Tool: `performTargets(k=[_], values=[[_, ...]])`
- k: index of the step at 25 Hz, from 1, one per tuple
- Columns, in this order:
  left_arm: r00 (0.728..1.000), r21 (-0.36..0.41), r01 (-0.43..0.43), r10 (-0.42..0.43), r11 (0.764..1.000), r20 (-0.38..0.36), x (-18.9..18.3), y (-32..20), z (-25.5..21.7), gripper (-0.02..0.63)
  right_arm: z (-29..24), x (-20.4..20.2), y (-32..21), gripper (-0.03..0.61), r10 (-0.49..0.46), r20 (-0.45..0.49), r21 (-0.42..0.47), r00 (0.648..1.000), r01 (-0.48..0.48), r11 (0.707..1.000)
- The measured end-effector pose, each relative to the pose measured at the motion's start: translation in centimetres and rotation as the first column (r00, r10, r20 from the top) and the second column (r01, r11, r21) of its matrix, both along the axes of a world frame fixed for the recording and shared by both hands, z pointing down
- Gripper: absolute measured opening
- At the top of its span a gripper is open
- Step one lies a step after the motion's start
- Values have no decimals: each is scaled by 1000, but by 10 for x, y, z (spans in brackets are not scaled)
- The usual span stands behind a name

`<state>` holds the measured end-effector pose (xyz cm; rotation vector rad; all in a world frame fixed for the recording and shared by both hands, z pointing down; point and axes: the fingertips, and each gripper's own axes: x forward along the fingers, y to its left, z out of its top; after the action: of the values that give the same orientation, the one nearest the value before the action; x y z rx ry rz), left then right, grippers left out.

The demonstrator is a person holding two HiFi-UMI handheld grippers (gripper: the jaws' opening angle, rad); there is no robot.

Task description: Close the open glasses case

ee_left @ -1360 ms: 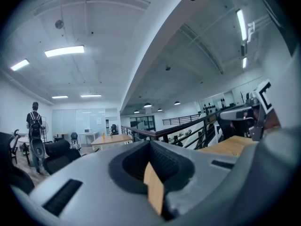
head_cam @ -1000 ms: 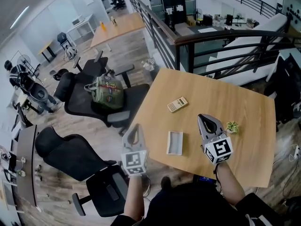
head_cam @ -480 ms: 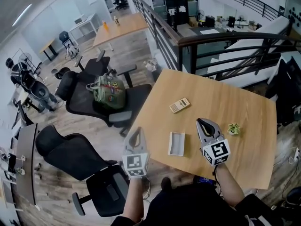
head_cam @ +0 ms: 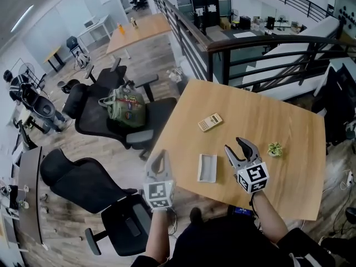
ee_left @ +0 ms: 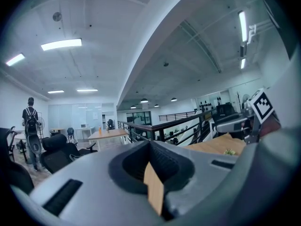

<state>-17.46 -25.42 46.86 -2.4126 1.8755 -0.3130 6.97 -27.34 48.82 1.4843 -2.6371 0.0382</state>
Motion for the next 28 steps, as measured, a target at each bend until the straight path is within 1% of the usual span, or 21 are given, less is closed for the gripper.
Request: performTargets(k=[1,6,11,13,16,20,24,28], values=[[1000,-1,1,-1,1000,-2,0,0,1,2,5,-1,0,226,-2,-1,-13,1000,2,1000],[1000,-5,5,-6,1000,-8,-2,1,3,0,27,-8,-1,245,-21,-5,-77,1000,21,997],[1000,-8,12,-12,1000,-7,-9,3,4,2,47,-14,-4,245,-21,-18,-122,1000,19,992],[1000,-13,16,-16,1000,-8,-10,4,5,2,65,-18,-6,245,-20,-16,-165,1000,17,986],[1000,-18,22,-22,1000,-7,-12,4,9,2,103,-22,-7,245,-18,-20,-249,1000,12,968],[1000,-20,28,-28,999,-6,-15,4,9,1,156,-28,-2,245,-22,-51,-360,998,2,933],[1000,-21,31,-31,999,-6,-16,5,8,2,209,-38,8,244,-43,-64,-494,997,6,869],[1000,-24,30,-30,999,-7,-17,6,10,2,250,-49,19,245,-61,-78,-588,995,4,809]])
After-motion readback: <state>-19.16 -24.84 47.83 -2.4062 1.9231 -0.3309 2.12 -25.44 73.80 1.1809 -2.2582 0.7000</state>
